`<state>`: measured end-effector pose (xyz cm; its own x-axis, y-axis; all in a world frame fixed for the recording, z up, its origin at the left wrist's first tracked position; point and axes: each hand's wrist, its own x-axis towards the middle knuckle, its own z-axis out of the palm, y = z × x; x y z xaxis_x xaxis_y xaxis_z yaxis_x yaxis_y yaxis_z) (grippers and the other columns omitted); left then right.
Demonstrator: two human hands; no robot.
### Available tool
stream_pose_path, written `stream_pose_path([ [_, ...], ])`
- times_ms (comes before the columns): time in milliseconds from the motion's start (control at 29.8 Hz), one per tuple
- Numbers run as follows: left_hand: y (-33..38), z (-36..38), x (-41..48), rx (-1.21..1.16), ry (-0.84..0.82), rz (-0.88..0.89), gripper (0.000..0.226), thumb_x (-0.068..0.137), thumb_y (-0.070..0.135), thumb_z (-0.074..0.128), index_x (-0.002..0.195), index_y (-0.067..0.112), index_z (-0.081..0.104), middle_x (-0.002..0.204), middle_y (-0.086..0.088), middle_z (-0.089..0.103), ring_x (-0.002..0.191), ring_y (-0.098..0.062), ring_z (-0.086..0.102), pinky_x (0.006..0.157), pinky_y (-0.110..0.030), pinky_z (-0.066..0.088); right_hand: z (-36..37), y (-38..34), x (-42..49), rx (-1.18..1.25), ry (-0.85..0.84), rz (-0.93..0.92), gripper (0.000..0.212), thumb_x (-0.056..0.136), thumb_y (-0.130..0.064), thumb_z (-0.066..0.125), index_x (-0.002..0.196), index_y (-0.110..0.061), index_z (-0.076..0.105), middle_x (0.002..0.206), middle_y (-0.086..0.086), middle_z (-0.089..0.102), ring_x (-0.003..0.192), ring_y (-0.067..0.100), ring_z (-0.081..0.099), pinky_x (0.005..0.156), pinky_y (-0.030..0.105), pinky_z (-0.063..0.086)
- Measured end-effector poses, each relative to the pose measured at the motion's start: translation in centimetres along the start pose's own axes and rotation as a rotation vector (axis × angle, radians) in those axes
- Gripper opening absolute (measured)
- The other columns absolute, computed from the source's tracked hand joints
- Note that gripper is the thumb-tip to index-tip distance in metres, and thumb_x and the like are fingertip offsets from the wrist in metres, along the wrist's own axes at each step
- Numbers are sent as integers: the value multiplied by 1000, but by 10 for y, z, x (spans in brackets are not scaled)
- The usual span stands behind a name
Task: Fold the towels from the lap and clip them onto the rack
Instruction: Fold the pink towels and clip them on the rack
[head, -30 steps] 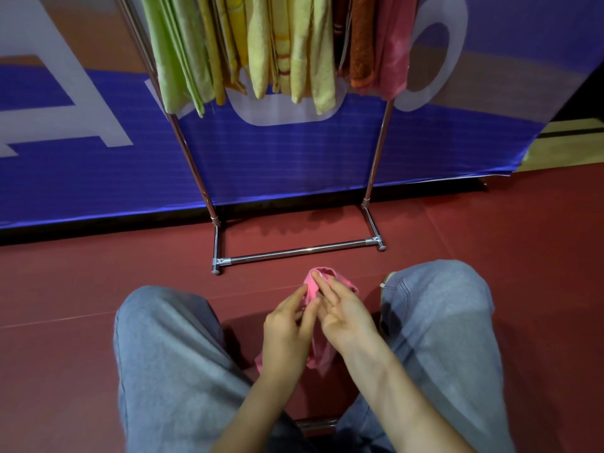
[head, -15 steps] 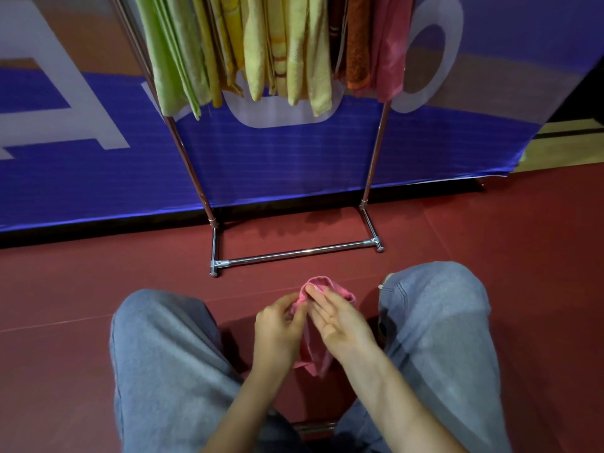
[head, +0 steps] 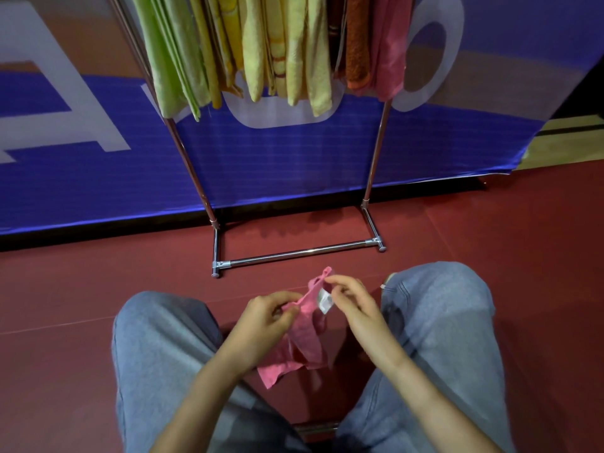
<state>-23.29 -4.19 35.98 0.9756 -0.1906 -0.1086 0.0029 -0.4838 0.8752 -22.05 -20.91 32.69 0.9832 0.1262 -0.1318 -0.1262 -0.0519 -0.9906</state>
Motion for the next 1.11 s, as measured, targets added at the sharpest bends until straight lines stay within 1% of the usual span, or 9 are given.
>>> stream_pose_path([
  [168,-1,-11,2,91,-60,15,24,72,45,43,84,43,63,85,-21,69,70,-15,56,74,-40,49,-11,5,15,-167,-153,-41,50,80,-1,43,101,-44,56,100,-9,45,85,-9,48,84,4,36],
  [235,2,-13,2,137,-60,41,30,77,36,46,97,29,67,91,-12,72,76,-15,62,78,-29,50,-12,3,21,-227,-199,-60,54,79,-3,41,104,-49,54,99,-10,44,83,-6,47,83,4,35],
  [302,3,-14,3,199,-61,81,29,83,23,49,105,15,66,100,1,70,85,3,58,77,-9,43,-14,0,28,-335,-254,-91,58,74,-1,38,105,-49,52,92,-12,42,74,-5,43,76,4,34],
  [402,3,-16,3,261,-57,134,24,89,10,51,108,11,65,103,8,65,97,4,51,73,4,32,-12,-1,37,-529,-350,-140,61,72,14,35,107,-28,63,85,-13,37,71,-2,40,68,7,32],
  [570,1,-22,2,291,-78,144,21,89,10,49,102,11,66,101,1,69,95,-1,53,74,-2,34,-15,6,46,-796,-535,-122,38,72,10,41,97,-9,63,107,-2,36,109,12,32,92,17,22],
  [738,-1,-28,2,259,-59,112,33,79,23,42,96,12,68,93,6,69,89,2,57,77,-5,39,-22,19,41,-728,-633,57,28,78,-1,49,99,-12,63,137,2,34,119,7,22,96,16,16],
  [905,-3,-32,1,222,-34,82,35,76,23,42,95,10,69,89,8,68,82,10,58,75,-7,41,-21,26,34,-431,-606,244,10,65,-15,51,64,-24,52,124,-3,35,115,6,36,81,3,31],
  [1006,-8,-36,2,198,-18,48,34,74,23,44,93,11,70,79,22,66,72,19,55,73,-8,43,-28,29,33,-400,-611,285,28,81,-3,56,60,-22,50,121,-1,39,115,6,36,89,11,28],
  [1106,-13,-43,3,181,-19,16,31,74,23,46,91,12,70,71,36,64,71,16,57,71,-8,43,-35,28,31,-376,-610,300,27,84,-12,57,60,-22,51,117,0,45,112,2,41,94,11,24],
])
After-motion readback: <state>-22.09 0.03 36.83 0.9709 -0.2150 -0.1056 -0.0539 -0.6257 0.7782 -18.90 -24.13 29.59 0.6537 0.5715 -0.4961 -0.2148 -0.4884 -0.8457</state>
